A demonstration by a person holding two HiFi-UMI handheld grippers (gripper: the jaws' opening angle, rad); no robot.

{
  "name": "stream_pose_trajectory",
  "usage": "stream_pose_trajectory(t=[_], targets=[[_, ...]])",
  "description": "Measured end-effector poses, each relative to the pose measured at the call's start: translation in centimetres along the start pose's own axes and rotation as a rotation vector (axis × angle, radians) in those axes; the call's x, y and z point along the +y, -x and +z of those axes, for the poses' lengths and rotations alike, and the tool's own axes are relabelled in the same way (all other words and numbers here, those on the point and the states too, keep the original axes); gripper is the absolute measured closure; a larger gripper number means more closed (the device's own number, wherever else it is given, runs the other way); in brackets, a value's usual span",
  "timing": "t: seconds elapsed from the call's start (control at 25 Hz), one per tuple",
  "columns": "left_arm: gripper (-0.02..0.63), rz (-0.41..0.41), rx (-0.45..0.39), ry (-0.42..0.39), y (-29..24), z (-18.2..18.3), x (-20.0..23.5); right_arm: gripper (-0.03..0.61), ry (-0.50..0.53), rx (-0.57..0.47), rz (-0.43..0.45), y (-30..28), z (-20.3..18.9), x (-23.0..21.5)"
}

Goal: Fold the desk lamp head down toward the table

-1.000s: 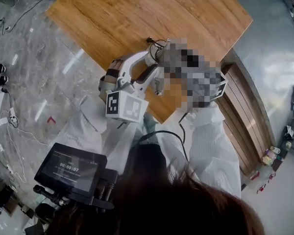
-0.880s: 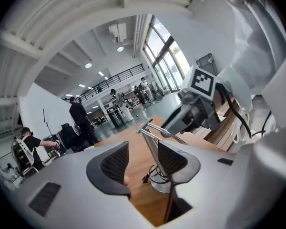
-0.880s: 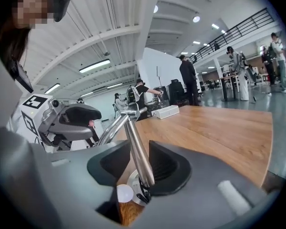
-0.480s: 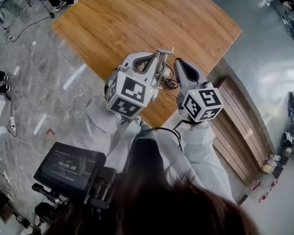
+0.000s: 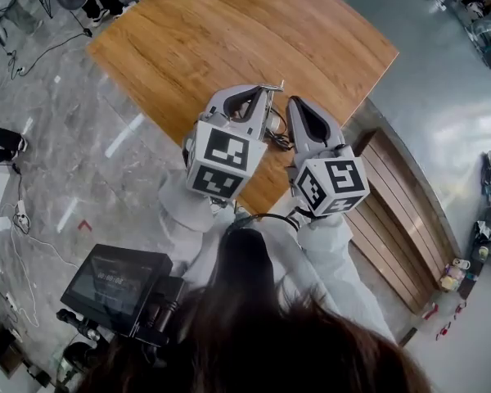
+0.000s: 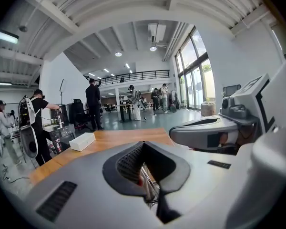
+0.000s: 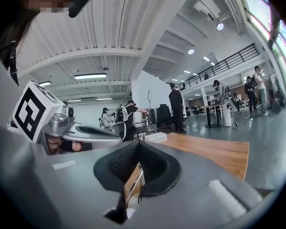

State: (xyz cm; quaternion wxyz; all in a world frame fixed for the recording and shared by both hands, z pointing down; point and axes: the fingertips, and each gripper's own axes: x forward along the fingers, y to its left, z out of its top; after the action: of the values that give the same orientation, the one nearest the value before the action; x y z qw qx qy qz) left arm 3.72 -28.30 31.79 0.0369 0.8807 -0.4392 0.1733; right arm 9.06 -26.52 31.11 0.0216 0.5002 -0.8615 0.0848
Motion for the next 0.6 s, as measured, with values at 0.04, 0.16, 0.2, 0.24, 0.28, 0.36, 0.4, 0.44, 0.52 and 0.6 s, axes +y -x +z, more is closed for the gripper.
stream_pose_trajectory(t=[0.04,0.16,0.2,0.24,0.28,0.36,0.4,0.44,0.52,0.6], targets=[[0.612,0.003,-0.004,0.005,0.05,0.14,-0.02,0.578,-0.002,-0.001,-0.001,0.09,0.04,-0.04],[0.612,0.014,-0.017,0.014,0.28,0.49,0.15,0.578,-0.001,-0.002,0.001,0.20,0.12,0.05],[0.612,0.017,-0.023,0.018,0.39,0.54,0.24,0.578,0.000,-0.003,0.002,0.21,0.11,0.15],[0.614,0.019,-0.027,0.022,0.50,0.54,0.31,0.578,0.002,-0.004,0.004,0.24,0.07,0.25],[0.612,0.021,-0.031,0.027,0.59,0.51,0.33,0.578,0.004,-0.003,0.006,0.29,0.01,0.34],[0.612,0.023,-0.033,0.034,0.64,0.41,0.22,0.578,0.011,-0.002,0.011,0.43,-0.11,0.41],[0.614,0.022,-0.034,0.036,0.60,0.39,0.10,0.578,0.014,-0.001,0.013,0.51,-0.15,0.37],[0.612,0.022,-0.034,0.036,0.53,0.41,-0.02,0.578,0.018,0.000,0.014,0.56,-0.18,0.30],[0.612,0.021,-0.037,0.036,0.45,0.51,-0.12,0.578,0.028,0.004,0.015,0.52,-0.25,0.25],[0.613,0.023,-0.044,0.041,0.60,0.72,0.08,0.578,0.032,0.008,0.018,0.32,-0.20,0.51]])
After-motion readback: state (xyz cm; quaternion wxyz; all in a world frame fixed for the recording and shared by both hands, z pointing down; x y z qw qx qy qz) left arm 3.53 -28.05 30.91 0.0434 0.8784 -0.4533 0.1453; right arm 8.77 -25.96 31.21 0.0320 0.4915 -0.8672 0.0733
